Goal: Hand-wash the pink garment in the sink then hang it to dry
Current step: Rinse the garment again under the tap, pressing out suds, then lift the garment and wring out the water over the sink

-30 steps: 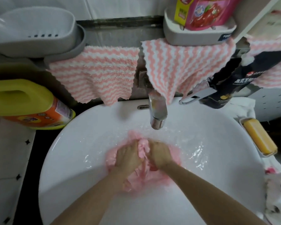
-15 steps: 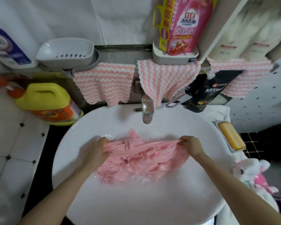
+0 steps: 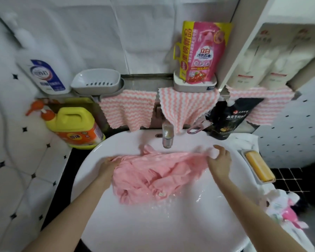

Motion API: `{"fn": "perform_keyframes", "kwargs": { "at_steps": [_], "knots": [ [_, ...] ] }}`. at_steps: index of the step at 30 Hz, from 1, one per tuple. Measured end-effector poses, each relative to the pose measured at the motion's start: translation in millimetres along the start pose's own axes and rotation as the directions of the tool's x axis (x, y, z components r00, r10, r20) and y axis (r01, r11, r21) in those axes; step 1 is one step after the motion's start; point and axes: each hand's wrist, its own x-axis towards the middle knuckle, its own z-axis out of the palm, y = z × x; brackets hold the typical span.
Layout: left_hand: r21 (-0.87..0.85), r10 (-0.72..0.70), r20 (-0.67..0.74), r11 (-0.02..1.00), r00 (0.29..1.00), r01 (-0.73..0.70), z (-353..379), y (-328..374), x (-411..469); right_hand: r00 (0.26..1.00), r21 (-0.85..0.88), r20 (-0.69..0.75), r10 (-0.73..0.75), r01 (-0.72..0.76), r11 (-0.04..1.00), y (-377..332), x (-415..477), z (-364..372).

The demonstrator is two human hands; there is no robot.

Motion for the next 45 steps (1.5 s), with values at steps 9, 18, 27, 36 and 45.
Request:
{"fn": "perform_keyframes", "kwargs": {
  "at_steps": [9,18,27,36,45],
  "knots": [
    [0.551,0.439,0.594,0.388,0.674,-0.739,59,-73,-40,0.638,-0.399,0.76,-0.123,0.608,0.687,37,-121,92],
    [0.507,0.127,0.644,0.668,0.755,-0.545,92,-75,-64,0.628,0.142,0.765,-0.14,0.047,0.989,21,-83,47],
    [-0.076,0.271,0.509,0.96,0.817,-0.271,97,29,-101,0.765,0.425,0.568,-0.304,0.044,0.904,-26,-81,-11],
    [0.001,0.358,0.586,0.897,0.727,-0.442,58,84,-108,0.826,0.596,0.485,-0.289,-0.07,0.8,-59,-71,-36],
    [0.204,0.558,0.624,0.56,0.547,-0.803,34,120,-111,0.65,0.504,0.622,-0.437,0.095,0.858,-110,-58,-86]
  ]
}}
